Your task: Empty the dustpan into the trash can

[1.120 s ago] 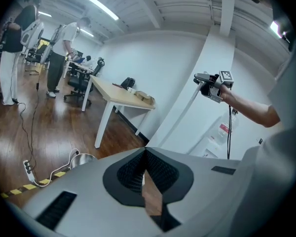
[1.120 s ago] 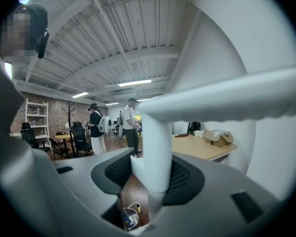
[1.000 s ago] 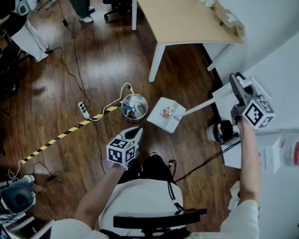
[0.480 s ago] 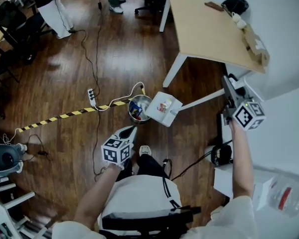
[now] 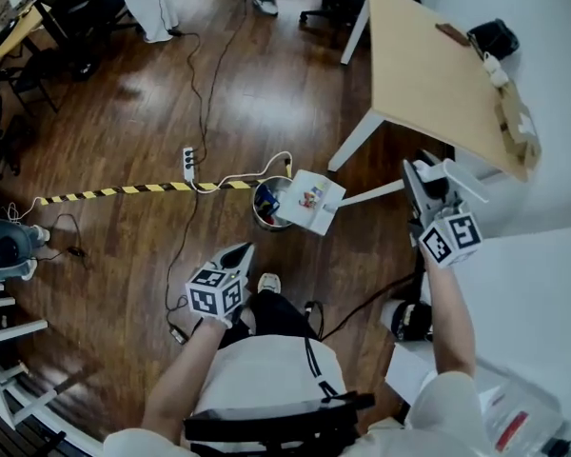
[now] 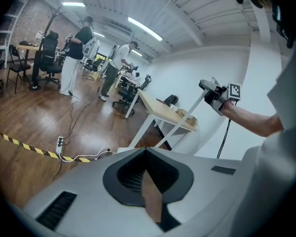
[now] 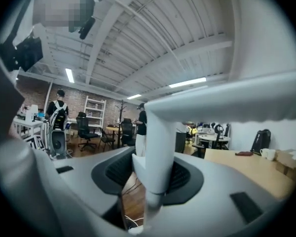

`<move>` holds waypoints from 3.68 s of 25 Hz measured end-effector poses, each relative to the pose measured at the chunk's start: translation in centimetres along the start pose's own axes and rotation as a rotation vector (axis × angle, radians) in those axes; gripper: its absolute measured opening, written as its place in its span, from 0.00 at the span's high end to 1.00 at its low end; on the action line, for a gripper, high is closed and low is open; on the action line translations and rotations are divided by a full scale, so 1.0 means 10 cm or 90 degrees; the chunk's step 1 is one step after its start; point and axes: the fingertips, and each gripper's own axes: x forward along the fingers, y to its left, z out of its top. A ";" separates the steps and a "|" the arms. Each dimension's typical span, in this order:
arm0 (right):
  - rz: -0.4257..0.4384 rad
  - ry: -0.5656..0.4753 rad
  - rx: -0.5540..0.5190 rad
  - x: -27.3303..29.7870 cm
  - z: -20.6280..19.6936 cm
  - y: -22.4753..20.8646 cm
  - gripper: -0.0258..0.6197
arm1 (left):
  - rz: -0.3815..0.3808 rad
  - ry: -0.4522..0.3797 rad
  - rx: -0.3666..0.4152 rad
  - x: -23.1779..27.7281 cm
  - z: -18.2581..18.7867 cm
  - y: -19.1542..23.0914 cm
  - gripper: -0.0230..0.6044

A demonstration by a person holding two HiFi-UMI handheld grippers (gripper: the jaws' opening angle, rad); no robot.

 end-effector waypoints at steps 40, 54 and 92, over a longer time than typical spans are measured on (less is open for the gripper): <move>0.268 0.088 -0.255 0.47 -0.08 1.99 0.78 | 0.013 -0.060 -0.059 -0.79 -0.33 0.31 0.98; 0.398 0.142 -0.321 1.09 -0.09 2.67 0.78 | 0.042 -0.099 -0.101 -1.19 -0.41 0.63 0.98; -0.046 0.082 -0.053 0.12 0.15 0.53 0.77 | -0.033 -0.029 -0.024 -0.96 -0.30 0.44 0.98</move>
